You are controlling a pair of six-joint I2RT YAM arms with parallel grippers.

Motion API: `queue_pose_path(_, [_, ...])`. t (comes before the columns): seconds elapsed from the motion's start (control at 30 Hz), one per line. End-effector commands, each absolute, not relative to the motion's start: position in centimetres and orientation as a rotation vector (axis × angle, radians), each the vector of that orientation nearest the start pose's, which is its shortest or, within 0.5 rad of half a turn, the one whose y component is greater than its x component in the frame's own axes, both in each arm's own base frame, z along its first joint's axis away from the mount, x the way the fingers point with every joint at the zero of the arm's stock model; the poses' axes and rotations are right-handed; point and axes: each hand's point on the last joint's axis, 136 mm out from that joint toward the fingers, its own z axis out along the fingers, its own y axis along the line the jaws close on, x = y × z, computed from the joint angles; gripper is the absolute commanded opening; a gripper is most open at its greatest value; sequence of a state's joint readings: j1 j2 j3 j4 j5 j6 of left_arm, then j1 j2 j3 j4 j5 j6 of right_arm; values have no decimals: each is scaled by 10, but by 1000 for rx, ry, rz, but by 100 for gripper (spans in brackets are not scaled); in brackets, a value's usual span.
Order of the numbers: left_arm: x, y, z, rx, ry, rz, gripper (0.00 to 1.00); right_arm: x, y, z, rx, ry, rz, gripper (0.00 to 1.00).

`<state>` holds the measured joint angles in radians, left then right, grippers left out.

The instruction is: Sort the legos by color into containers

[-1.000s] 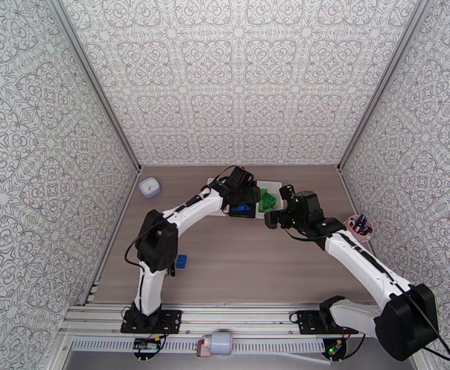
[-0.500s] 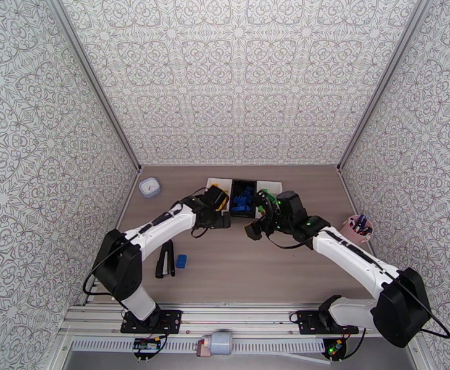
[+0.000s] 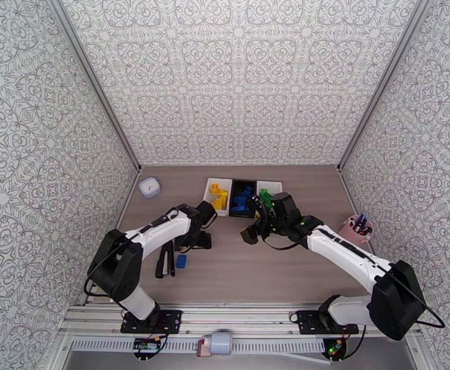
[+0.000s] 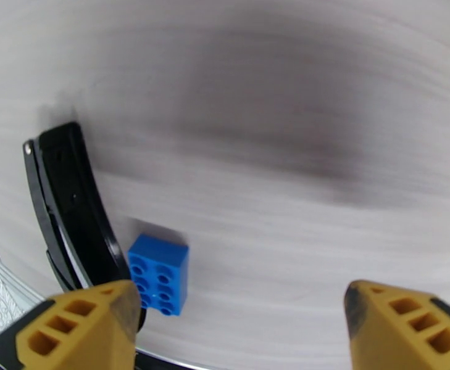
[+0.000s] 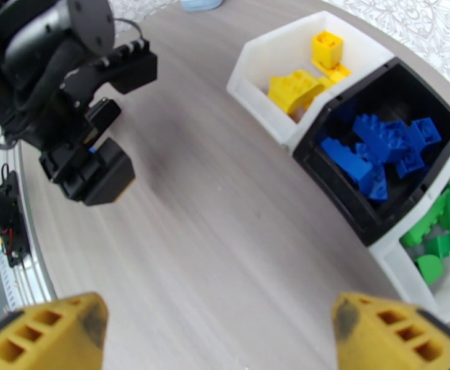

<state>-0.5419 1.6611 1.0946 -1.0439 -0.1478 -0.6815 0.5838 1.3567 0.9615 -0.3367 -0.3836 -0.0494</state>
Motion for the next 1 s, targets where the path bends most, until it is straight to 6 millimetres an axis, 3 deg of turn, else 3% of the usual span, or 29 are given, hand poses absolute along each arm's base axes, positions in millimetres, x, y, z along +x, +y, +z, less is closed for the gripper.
queue_pose_path(0.0, [231, -109, 39, -222, 3146, 278, 85, 288, 273, 187, -915, 2132, 738, 100])
queue_pose_path(0.6, [216, -83, 12, -336, 3221, 360, 80, 291, 268, 178, -864, 2173, 714, 100])
queue_pose_path(0.97, [212, -88, 3, -347, 3275, 358, 53, 292, 266, 174, -851, 2193, 697, 100])
